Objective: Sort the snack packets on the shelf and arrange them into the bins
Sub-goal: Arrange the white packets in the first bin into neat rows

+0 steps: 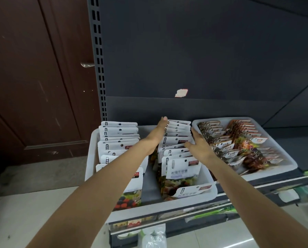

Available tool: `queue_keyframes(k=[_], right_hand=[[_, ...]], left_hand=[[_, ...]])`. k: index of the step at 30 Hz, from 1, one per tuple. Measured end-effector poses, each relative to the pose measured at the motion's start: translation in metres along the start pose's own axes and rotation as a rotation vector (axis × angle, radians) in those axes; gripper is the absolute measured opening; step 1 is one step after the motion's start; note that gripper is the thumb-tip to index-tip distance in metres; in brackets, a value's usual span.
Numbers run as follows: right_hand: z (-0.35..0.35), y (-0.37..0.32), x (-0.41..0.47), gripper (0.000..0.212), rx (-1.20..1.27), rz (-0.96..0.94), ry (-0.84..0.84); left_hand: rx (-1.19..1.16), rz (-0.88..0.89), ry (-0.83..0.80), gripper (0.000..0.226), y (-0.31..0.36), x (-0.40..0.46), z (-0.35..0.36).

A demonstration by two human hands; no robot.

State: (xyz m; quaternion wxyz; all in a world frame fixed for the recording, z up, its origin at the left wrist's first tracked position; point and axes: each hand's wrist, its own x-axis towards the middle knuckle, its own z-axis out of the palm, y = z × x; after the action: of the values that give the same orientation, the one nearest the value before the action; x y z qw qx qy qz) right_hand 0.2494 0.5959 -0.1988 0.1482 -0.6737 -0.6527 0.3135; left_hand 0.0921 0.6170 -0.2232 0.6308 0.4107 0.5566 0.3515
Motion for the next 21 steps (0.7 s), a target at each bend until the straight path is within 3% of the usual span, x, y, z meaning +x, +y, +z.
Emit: queue_keyframes(k=[3, 7, 14, 19, 21], right_hand=[[0.001, 0.004, 0.0, 0.068, 0.141, 0.05, -0.028], [-0.001, 0.001, 0.002, 0.069, 0.239, 0.079, -0.039], [-0.007, -0.005, 0.035, 0.079, 0.369, 0.174, -0.049], [0.001, -0.01, 0.051, 0.061, 0.423, 0.134, -0.089], [0.0, -0.012, 0.047, 0.059, 0.475, 0.064, -0.05]], left_hand=[[-0.046, -0.028, 0.011, 0.105, -0.005, 0.004, 0.0], [-0.059, -0.052, 0.139, 0.071, 0.008, -0.012, 0.0], [0.025, 0.028, 0.171, 0.06, 0.012, 0.002, 0.001], [-0.097, -0.01, 0.089, 0.088, -0.001, 0.006, 0.0], [-0.197, 0.019, 0.116, 0.058, 0.0, 0.003, -0.002]])
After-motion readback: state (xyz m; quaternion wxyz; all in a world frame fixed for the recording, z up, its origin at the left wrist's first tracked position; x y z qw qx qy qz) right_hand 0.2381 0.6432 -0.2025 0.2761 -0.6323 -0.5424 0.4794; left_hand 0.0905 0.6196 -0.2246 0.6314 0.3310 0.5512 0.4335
